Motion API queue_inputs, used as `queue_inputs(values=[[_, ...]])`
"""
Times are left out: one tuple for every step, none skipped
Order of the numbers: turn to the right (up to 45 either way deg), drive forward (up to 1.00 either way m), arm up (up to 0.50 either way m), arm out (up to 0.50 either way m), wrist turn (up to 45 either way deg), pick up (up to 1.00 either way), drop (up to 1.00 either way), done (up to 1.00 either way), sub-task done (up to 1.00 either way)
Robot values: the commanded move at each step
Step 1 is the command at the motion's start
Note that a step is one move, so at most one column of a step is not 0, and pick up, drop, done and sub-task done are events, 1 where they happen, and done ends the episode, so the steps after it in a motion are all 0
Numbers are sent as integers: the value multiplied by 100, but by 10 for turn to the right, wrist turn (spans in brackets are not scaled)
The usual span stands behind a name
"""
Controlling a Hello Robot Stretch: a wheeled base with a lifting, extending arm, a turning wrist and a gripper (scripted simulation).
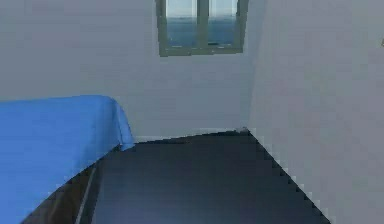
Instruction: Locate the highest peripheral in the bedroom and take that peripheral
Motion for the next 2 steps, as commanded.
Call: queue_inputs(values=[[-450,0,0,0,0,0,0,0,0],[-450,0,0,0,0,0,0,0,0]])
